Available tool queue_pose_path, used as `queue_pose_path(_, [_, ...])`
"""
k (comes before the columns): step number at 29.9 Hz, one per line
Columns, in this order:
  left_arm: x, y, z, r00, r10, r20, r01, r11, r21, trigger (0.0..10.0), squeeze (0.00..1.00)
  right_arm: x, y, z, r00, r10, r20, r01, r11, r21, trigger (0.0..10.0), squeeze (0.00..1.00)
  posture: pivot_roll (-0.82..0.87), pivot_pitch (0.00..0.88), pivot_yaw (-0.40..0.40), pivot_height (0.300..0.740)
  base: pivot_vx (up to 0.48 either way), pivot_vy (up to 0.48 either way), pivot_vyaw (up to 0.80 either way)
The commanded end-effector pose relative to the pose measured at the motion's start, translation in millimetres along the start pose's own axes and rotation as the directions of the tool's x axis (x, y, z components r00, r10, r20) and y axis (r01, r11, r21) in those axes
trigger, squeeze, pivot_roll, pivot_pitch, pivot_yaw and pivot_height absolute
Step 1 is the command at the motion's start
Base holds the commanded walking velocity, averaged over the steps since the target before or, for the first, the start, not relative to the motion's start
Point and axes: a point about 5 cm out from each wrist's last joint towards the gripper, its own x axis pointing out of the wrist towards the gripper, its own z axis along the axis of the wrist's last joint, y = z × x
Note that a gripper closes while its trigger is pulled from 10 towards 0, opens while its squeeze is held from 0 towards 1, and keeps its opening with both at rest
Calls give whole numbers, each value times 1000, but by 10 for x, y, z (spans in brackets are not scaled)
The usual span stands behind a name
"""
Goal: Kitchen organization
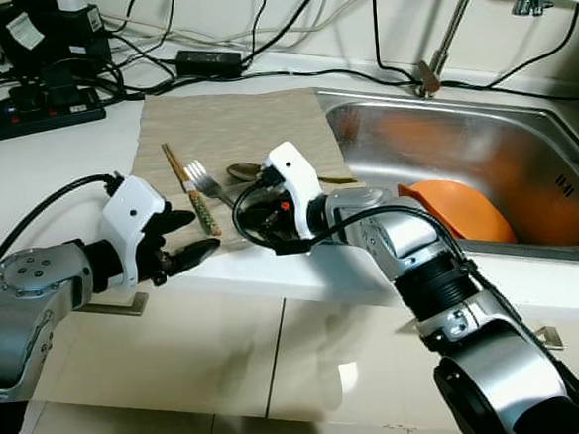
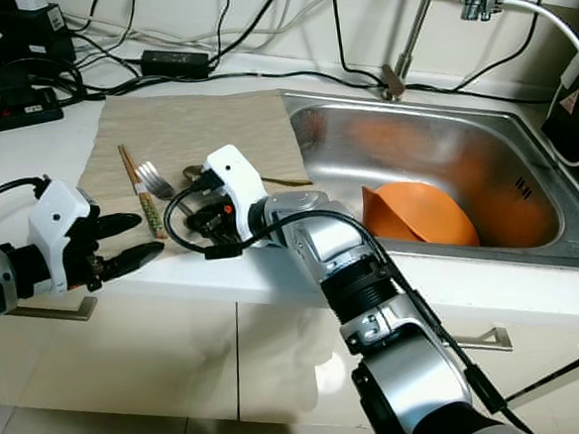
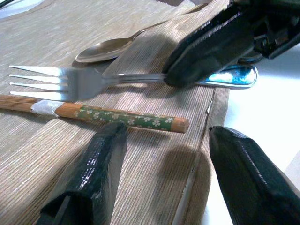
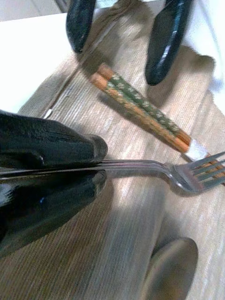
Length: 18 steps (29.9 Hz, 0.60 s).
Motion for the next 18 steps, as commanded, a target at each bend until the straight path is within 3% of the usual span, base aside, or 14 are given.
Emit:
queue_pose_path(1, [32, -25, 26, 1000, -16, 3, 16, 1000, 13, 10000, 0, -52, -51, 95, 999, -13, 44, 12, 1000, 17, 0, 0, 73, 19, -107, 740, 0, 0, 0])
queue_pose_path(8, [36, -18, 25, 1000, -17, 2, 17, 1000, 13, 10000, 0, -118, -105, 163, 994, -12, 107, 1, 995, 99, 0, 0, 70, 16, -106, 740, 0, 0, 0])
queue_pose_path(13, [34, -5, 28, 1000, -16, 2, 16, 1000, 17, 10000, 0, -224, -134, 328, 974, 16, 226, -62, 979, 196, 0, 0, 69, 9, -101, 740, 0, 0, 0])
queue_pose_path(18, [39, -1, 34, 1000, -18, 2, 18, 1000, 21, 10000, 0, -316, -195, 435, 957, 3, 289, -74, 969, 234, 0, 0, 67, 3, -98, 740, 0, 0, 0])
